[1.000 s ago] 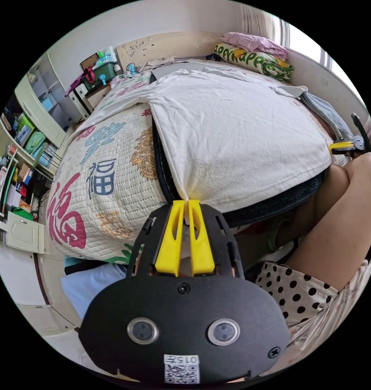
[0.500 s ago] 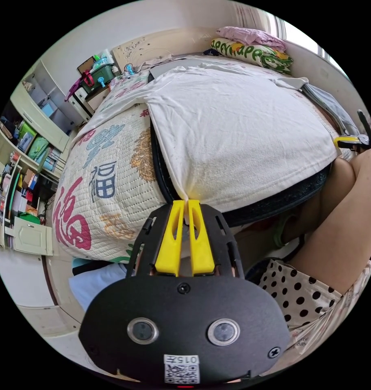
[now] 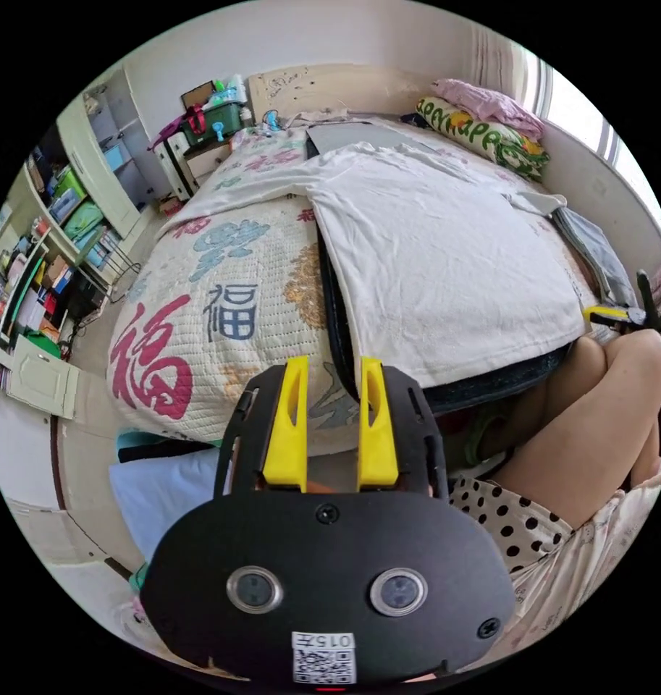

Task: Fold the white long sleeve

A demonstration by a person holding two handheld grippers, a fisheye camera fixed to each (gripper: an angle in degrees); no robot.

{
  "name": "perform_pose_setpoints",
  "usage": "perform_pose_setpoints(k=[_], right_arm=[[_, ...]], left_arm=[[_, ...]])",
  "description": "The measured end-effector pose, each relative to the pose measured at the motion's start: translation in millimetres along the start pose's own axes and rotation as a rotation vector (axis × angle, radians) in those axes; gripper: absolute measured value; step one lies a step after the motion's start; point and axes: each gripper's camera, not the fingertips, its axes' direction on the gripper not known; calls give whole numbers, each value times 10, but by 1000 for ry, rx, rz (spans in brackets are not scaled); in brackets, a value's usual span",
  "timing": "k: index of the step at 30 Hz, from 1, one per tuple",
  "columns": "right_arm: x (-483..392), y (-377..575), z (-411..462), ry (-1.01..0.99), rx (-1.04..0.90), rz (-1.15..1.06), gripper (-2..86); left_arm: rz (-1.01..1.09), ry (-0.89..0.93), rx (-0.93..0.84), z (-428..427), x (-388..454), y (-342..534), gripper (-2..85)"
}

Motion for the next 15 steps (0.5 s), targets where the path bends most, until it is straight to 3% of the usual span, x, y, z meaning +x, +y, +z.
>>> perform_pose_setpoints(k=[4, 8, 11, 15], right_arm=[[-19, -226, -51, -20, -1, 2, 18], [-57, -512, -110, -33, -1, -1, 18], [-61, -735, -142, -54, 0, 6, 18], [-67, -1151, -214, -101, -23, 3, 13]], left_arm=[[86, -77, 277, -364, 370, -163, 111], [458, -226, 571, -357, 1348, -267, 112], [593, -119, 572, 62, 1833, -450, 113], [626, 44, 404, 773, 2238, -837, 119]])
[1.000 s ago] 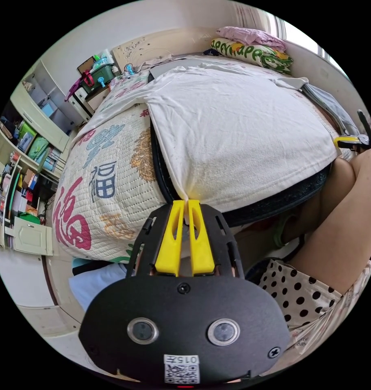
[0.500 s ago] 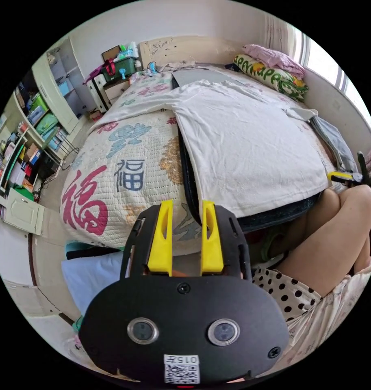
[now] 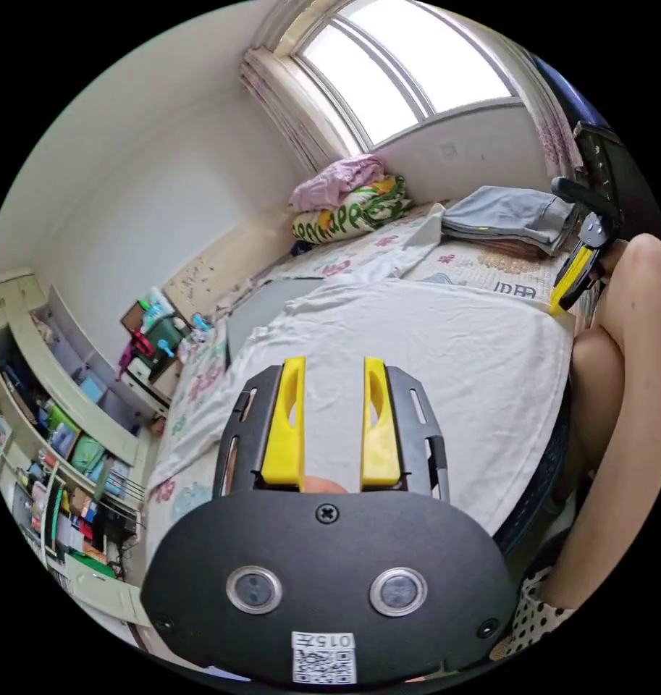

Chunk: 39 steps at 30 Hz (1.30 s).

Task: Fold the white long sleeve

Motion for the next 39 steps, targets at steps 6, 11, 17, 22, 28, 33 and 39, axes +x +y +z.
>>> perform_pose_setpoints(k=[6, 11, 17, 22, 28, 33, 39], right_arm=[[551, -549, -392, -245, -20, 17, 9], [1430, -1247, -1128, -224, 310, 156, 33], [2338, -2603, -1112, 133, 441, 355, 101], [2819, -3643, -731, 336, 471, 397, 113], [3164, -4635, 91, 522, 234, 411, 115], [3260, -4604, 345, 474, 180, 550, 55], [2381, -4235, -300, 330, 479, 440, 17]], left_arm=[[120, 239, -145, 508, 215, 61, 108], [165, 342, -157, 507, 93, 77, 40], [176, 340, -154, 414, -102, 71, 10], [164, 366, -158, 342, -382, 18, 5], [146, 396, -162, 224, -826, -88, 4], [122, 434, -168, 105, -1340, -222, 4], [113, 443, -170, -91, -1966, -392, 6]])
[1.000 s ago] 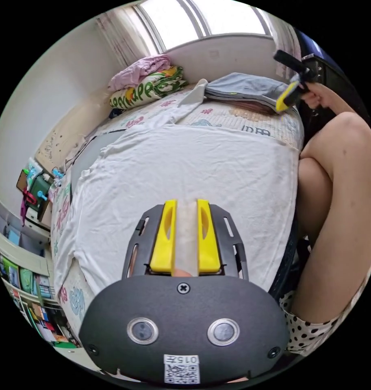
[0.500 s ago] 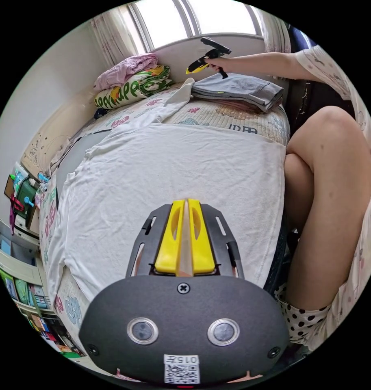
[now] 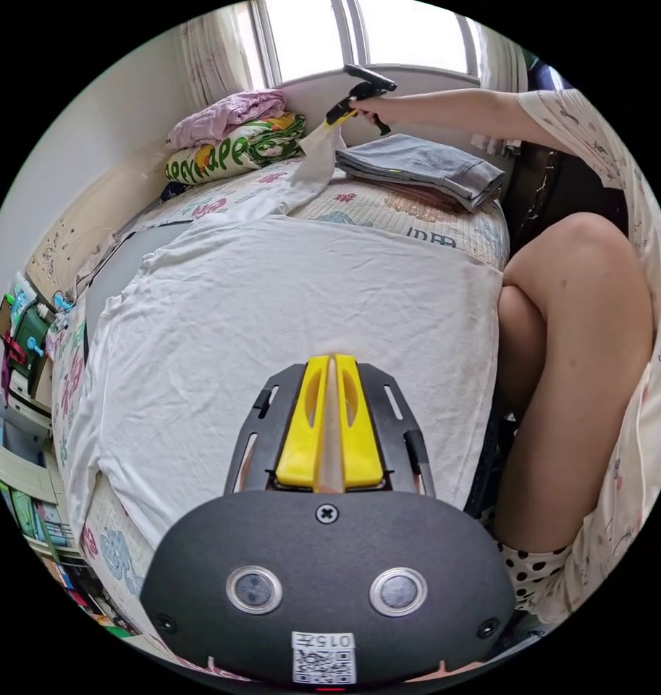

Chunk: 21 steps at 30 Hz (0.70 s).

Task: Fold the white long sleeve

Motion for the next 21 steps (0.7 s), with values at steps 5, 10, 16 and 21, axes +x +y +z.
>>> perform_pose_setpoints(k=[5, 10, 16, 21], right_arm=[[-865, 645, -1065, -377, 171, -146, 8], [-1674, 2015, -1872, -640, 212, -347, 5], [-1635, 3862, -1320, -801, -58, -158, 4], [-1489, 4532, -1488, -662, -150, -278, 4]], left_arm=[[-72, 32, 11, -494, -574, -22, 10], [-461, 253, 327, -1384, -1547, 306, 48], [-1012, 829, 602, -1080, -2517, 926, 174], [-1115, 915, 636, -1180, -2795, 830, 178]])
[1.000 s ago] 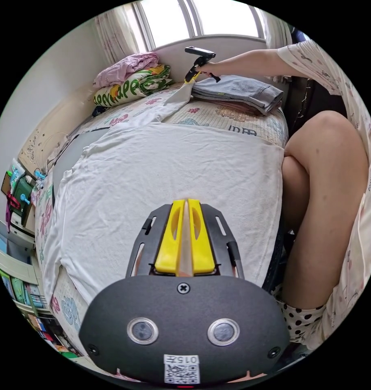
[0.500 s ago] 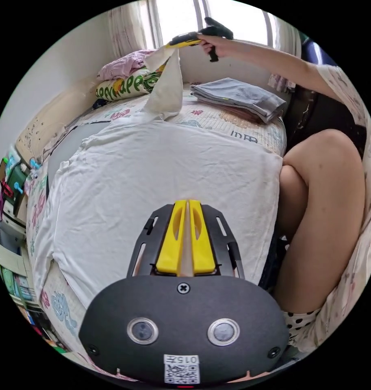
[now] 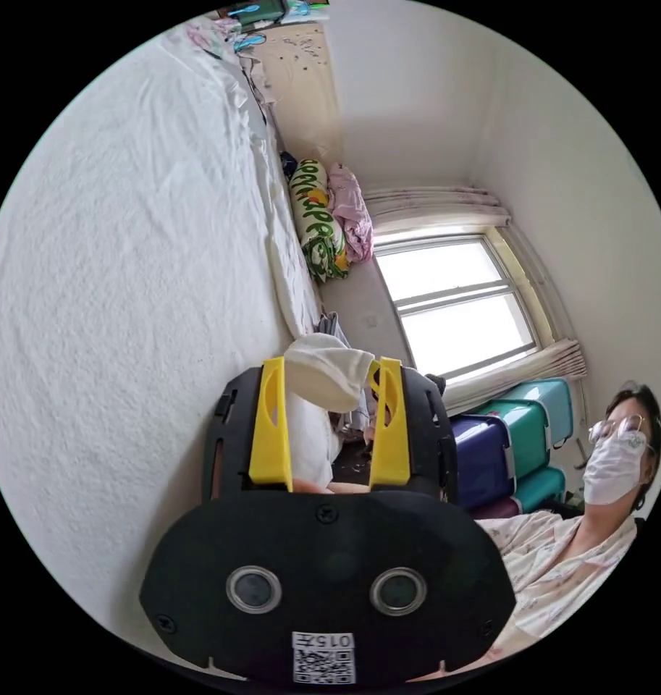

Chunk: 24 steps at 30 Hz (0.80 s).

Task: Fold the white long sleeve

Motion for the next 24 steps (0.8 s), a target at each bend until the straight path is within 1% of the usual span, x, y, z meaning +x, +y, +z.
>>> perform_pose_setpoints(k=[2, 3, 5, 7, 9, 11, 14, 15, 18, 20, 21, 22, 24], right_arm=[[-90, 145, 0, -6, -54, -38, 4], [-171, 259, -27, 51, -65, -78, 4], [-237, 433, -101, 128, -59, -110, 3], [-225, 586, -212, 114, -29, -108, 3], [-204, 773, -388, 62, 28, -117, 2], [-215, 909, -526, 48, 71, -136, 2], [-210, 1103, -734, 23, 122, -145, 2], [-203, 1170, -806, 15, 137, -148, 2], [-175, 1308, -948, -1, 149, -149, 3], [-168, 1375, -1024, -9, 150, -156, 3], [-166, 1410, -1076, -16, 152, -160, 3], [-164, 1424, -1100, -22, 152, -162, 3], [-156, 1459, -1173, -42, 131, -172, 3]], left_arm=[[-9, -16, -1, -71, 126, -88, 179], [3, -47, -20, -96, 224, -124, 177], [2, -75, -67, -87, 332, -151, 172], [-53, -59, -98, -57, 344, -153, 157], [-148, 38, -80, -10, 296, -120, 141], [-182, 69, -45, 53, 291, -86, 140], [-189, 78, 46, 171, 396, -58, 158], [-207, 109, 74, 258, 404, -51, 168], [-272, 219, 83, 559, 320, -20, 172], [-250, 240, 73, 725, 318, 24, 142], [-210, 222, 85, 784, 373, 77, 70], [-180, 204, 103, 798, 425, 111, 34], [-68, 68, 156, 798, 707, 242, 9]])
